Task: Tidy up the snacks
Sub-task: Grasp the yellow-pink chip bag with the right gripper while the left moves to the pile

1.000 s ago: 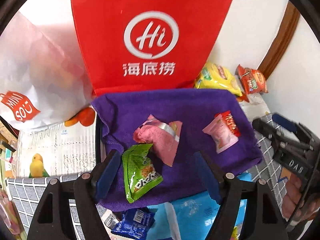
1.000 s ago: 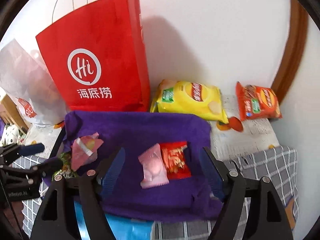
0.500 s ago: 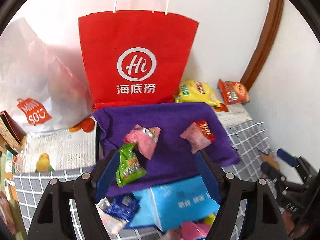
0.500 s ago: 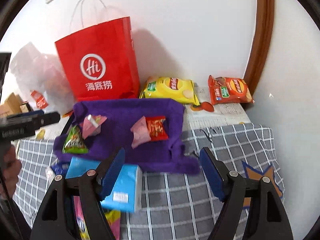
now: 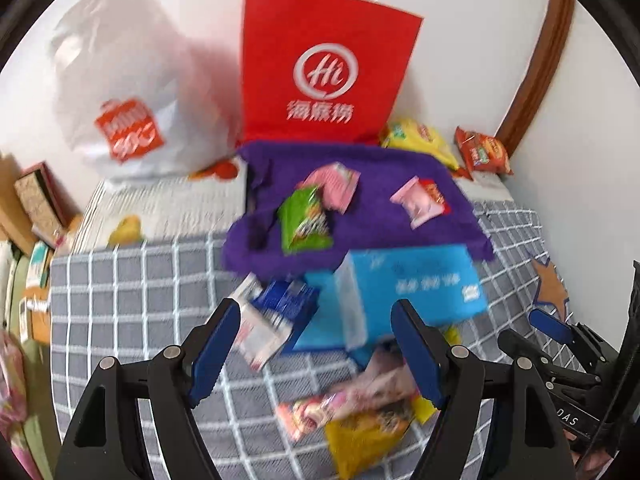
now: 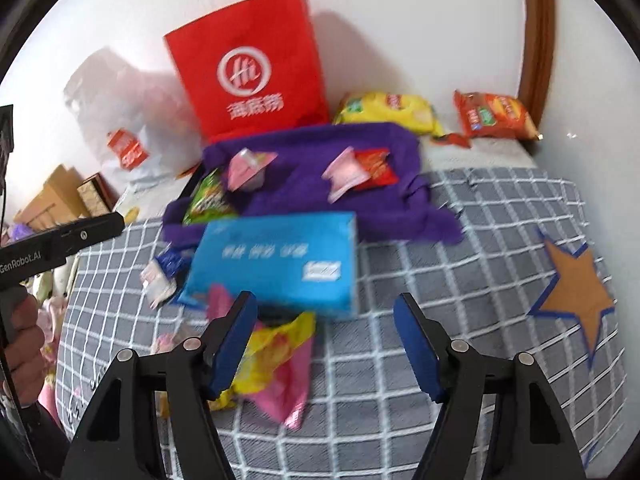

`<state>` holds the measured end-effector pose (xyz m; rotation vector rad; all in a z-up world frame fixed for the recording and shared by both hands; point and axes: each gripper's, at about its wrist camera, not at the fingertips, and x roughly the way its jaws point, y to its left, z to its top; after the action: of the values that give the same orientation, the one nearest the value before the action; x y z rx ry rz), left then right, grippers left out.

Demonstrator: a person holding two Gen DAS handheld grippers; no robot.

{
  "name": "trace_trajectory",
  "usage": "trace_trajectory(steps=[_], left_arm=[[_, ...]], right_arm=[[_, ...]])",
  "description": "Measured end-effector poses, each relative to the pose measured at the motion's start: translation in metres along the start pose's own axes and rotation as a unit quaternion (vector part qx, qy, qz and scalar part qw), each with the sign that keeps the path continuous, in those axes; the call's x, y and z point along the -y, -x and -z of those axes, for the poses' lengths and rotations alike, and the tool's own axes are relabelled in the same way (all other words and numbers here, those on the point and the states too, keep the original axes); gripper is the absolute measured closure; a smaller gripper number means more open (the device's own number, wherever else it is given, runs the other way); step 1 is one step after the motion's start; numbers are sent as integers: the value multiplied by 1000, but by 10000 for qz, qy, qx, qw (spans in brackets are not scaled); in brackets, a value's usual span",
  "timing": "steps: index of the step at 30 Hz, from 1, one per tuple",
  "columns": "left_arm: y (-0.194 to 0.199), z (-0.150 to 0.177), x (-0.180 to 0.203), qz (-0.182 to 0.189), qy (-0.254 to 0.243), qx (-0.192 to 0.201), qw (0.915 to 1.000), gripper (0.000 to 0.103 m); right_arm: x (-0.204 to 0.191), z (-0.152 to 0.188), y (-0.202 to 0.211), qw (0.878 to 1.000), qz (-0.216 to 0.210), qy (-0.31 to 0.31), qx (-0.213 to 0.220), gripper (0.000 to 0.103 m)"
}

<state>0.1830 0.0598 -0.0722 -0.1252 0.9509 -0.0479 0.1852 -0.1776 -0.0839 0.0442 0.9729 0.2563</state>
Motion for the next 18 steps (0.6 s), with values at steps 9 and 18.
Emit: trace_trajectory(steps=[9,18], left_arm=[[3,43,-36,-105,132,-186,9997,27],[4,67,-54,-147,86,-108,9998,27]], right_arm=[[-33,30,-23,9995,-163,133,-218,32],[-38,41,-53,9988,-201,-46,-446,31]])
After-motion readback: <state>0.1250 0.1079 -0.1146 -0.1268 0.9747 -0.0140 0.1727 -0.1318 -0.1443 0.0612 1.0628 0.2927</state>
